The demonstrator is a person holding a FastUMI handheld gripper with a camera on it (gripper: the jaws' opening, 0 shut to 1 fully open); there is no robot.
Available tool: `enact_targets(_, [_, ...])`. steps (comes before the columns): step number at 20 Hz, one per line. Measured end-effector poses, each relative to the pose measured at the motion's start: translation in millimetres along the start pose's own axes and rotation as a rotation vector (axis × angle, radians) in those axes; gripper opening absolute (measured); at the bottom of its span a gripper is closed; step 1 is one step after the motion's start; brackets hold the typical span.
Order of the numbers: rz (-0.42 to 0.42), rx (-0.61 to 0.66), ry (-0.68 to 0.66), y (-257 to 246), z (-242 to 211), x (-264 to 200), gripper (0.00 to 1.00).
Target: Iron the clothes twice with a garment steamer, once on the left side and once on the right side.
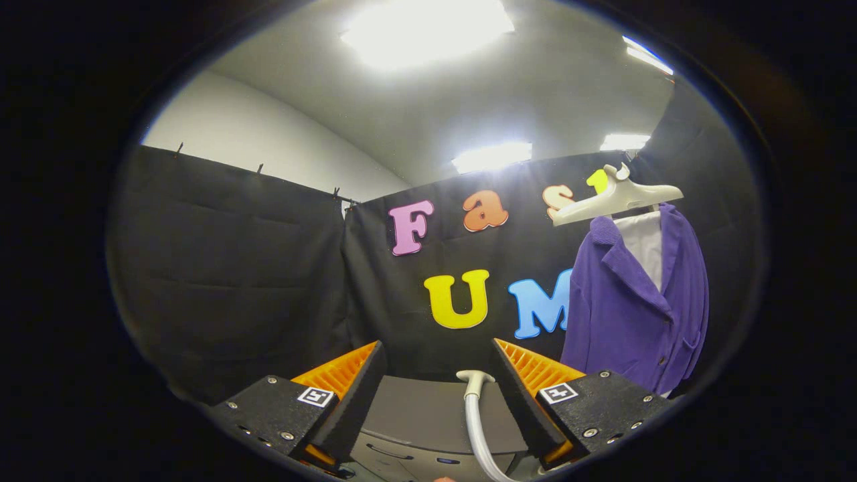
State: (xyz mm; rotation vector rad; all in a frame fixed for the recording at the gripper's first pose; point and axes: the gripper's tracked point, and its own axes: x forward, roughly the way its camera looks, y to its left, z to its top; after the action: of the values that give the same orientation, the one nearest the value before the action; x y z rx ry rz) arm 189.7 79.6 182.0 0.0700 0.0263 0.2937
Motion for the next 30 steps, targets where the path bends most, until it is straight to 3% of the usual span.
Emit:
enact_targets(15, [0.029,0.099,0.437,-42,-84,153,0.95])
enact_targets(30, [-0.015,0.167,0.887,-89,-218,261,0.94])
